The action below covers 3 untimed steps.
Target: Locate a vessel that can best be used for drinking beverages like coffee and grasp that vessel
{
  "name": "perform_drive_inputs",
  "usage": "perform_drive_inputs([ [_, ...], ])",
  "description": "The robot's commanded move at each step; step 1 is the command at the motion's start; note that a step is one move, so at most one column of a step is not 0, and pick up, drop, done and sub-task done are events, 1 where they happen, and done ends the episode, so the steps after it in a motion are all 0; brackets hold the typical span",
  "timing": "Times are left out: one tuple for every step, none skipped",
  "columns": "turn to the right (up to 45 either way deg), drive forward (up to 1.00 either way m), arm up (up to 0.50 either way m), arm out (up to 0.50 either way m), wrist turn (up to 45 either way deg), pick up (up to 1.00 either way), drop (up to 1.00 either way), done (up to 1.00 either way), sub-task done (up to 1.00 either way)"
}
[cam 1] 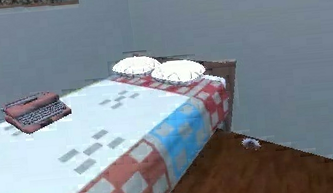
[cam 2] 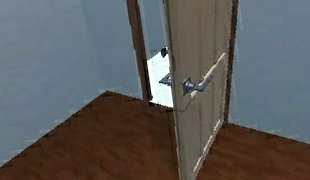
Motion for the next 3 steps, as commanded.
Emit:
perform_drive_inputs([
  [33.0,0.00,0.00,0.00,0.0,0.00,0.00,0.00,0.00],
  [0.0,0.60,0.00,0.00,0.0,0.00,0.00,0.00,0.00],
  [45.0,0.00,0.00,0.00,0.0,0.00,0.00,0.00,0.00],
])
